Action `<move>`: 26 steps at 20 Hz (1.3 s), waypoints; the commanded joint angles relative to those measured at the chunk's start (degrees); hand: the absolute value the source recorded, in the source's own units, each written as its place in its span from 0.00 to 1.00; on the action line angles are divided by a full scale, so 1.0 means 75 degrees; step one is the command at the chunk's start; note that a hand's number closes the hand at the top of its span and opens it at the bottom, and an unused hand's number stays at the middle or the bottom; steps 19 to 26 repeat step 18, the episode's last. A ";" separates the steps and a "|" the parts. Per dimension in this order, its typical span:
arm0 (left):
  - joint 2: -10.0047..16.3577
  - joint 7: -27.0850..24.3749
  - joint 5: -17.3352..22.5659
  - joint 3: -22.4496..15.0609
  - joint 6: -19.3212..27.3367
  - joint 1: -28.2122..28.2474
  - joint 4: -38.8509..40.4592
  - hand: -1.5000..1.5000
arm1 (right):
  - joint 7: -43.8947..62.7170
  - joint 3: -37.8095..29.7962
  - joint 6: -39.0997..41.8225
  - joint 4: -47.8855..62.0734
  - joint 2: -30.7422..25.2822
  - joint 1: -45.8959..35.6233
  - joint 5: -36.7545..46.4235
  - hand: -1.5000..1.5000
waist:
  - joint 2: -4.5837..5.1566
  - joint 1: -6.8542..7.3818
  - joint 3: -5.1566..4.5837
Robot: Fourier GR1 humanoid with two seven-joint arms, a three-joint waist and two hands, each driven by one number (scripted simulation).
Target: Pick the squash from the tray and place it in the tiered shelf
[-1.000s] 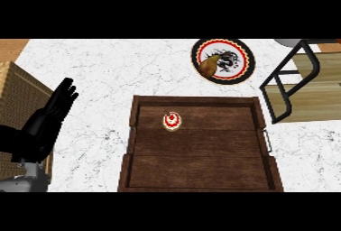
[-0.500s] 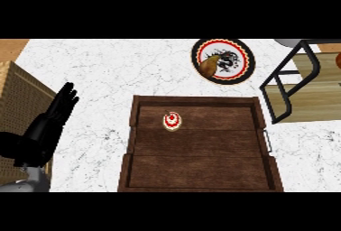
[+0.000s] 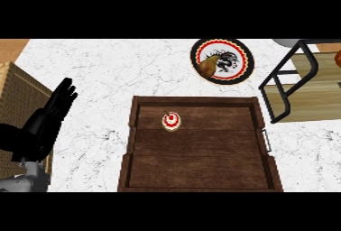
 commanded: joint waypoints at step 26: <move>-0.0146 -0.0187 0.0046 0.0125 0.0027 0.0433 -0.0027 0.50 | 0.1908 -0.5965 0.2694 0.1419 -0.2891 -0.0713 -0.3741 0.00 | -0.0028 -0.0271 0.0019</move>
